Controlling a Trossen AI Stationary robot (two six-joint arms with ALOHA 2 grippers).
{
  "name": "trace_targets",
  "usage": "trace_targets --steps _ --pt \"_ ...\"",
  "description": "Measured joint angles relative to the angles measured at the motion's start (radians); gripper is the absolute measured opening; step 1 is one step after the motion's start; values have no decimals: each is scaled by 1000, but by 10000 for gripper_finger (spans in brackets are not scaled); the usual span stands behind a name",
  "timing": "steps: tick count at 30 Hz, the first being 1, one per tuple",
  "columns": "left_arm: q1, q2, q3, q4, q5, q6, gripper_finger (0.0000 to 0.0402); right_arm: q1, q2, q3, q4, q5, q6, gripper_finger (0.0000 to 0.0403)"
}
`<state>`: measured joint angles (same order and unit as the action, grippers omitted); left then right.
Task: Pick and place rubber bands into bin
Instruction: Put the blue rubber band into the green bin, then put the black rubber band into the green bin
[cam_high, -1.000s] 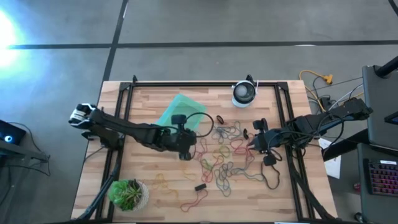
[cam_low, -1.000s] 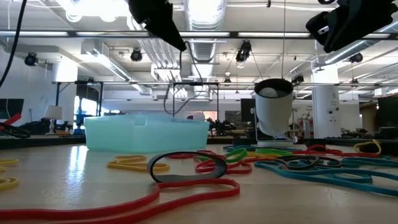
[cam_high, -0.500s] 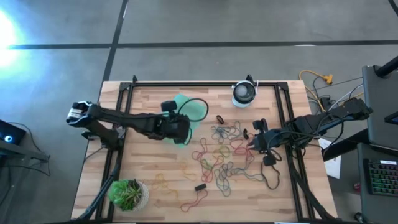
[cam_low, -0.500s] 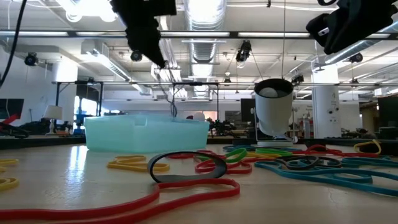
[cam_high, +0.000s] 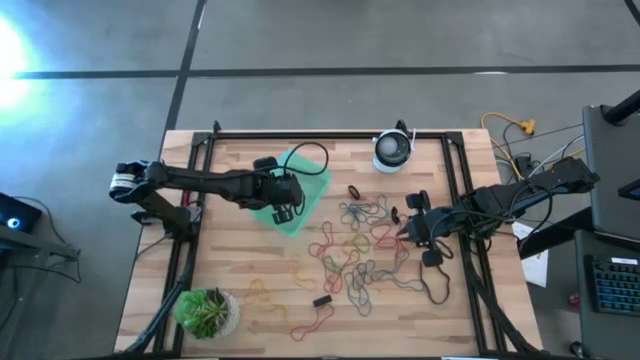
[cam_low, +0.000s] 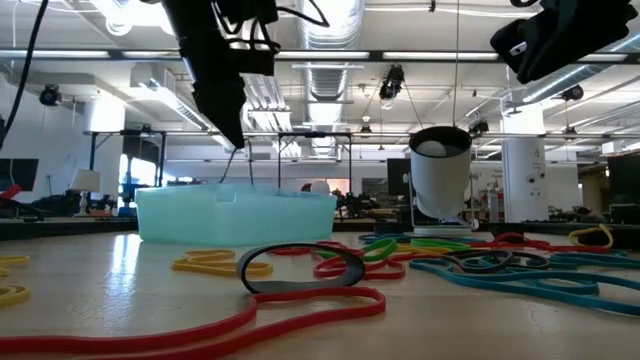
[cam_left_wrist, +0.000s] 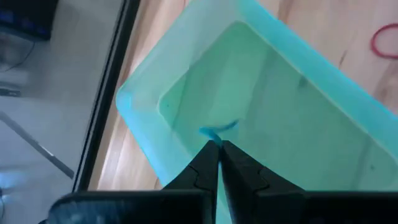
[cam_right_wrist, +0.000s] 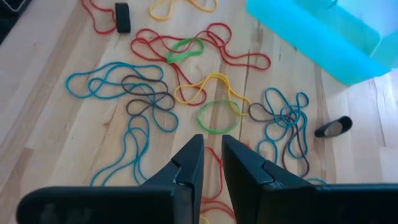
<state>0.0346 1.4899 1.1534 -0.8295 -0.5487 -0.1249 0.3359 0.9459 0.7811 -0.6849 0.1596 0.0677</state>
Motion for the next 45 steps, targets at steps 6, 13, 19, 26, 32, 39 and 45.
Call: trace_targets --steps 6,13,19,26,32,39,45 --pt "1 0 -1 10 8 0 64 0 0 0 31 -1 -19 52" --pt "1 0 -1 9 6 9 103 0 6 -15 127 50 -55 52" --pt "-2 0 -1 9 5 6 106 -24 74 -102 333 115 -222 52" --pt "-2 0 -1 9 45 2 106 -189 241 -129 505 195 -233 53" --pt "-3 -1 0 6 51 5 106 -402 343 -36 510 16 -199 86" --pt "-4 -2 12 0 51 8 106 -565 514 48 507 -132 -205 140" --pt "-6 -3 14 -43 53 7 106 -605 665 120 503 -165 -253 164"
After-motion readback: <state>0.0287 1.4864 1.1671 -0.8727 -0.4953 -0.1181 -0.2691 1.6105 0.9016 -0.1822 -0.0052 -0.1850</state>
